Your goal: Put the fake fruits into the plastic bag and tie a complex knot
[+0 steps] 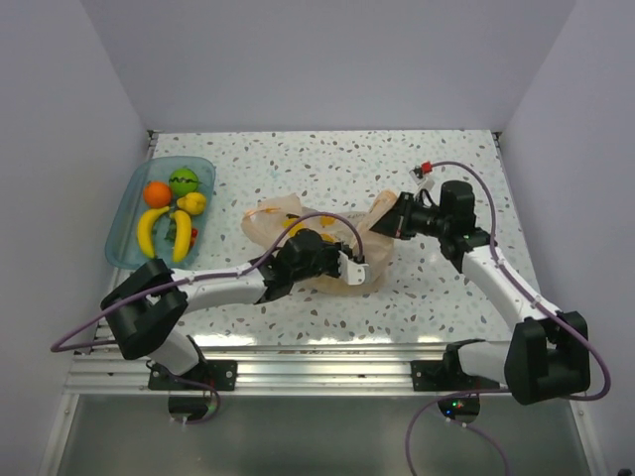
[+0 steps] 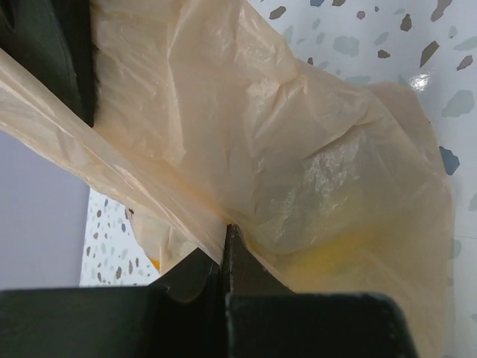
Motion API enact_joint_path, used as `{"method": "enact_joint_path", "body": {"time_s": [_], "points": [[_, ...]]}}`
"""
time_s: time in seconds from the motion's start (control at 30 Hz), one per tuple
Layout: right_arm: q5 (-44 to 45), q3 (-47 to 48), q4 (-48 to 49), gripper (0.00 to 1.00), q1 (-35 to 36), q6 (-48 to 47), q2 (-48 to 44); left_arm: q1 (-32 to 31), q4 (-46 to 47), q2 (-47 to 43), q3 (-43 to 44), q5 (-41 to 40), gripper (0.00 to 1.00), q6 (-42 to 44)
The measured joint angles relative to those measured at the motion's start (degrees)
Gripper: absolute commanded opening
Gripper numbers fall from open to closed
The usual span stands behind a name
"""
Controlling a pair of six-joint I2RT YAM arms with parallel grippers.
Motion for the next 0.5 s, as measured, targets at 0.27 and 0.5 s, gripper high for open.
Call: {"method": "enact_joint_path", "body": {"time_s": [0.27,0.5], "points": [[-0.61,0.00,-1.60,0.69,-2.97,-5.20,-2.69,5.99,-9.31,0.39,4.57,10.03,0.00,-9.16],[-1.70,-1.62,-1.75,0.91,-5.42,-12.68,-6.05,8.55,-11.30,0.37,7.52,17.31,0.00,-14.95]]}}
